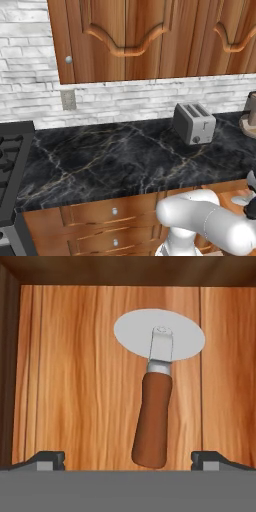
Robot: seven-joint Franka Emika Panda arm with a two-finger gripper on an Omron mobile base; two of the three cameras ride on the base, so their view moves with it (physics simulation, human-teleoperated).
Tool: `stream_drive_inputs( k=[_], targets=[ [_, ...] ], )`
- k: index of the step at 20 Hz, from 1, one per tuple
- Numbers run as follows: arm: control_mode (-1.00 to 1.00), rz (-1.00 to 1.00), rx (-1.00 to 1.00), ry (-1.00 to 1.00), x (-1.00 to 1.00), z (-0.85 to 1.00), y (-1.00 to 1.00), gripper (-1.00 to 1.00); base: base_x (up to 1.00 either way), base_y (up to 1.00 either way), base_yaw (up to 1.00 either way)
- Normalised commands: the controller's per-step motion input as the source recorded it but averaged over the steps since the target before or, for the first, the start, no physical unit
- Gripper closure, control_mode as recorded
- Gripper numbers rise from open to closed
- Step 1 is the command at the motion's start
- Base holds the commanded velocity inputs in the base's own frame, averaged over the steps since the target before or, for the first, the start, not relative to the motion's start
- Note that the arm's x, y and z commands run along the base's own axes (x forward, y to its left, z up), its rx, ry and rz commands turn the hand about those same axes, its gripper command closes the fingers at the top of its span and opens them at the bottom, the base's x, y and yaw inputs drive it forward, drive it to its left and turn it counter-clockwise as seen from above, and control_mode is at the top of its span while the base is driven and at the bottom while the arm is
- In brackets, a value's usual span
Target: Take the pizza cutter from the drawer on the right and place it on the dining counter for cutting.
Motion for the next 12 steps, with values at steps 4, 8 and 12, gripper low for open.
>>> stream_drive_inputs(
  k=[4, 8, 12],
  targets=[
    [-1.00, 0.00, 0.00, 0.00, 0.07, -0.17, -0.02, -1.00, 0.00, 0.00, 0.00],
    [-1.00, 0.00, 0.00, 0.00, 0.10, -0.20, -0.10, -1.00, 0.00, 0.00, 0.00],
    [-1.00, 0.00, 0.00, 0.00, 0.01, -0.26, -0.08, -1.00, 0.00, 0.00, 0.00]
  ],
)
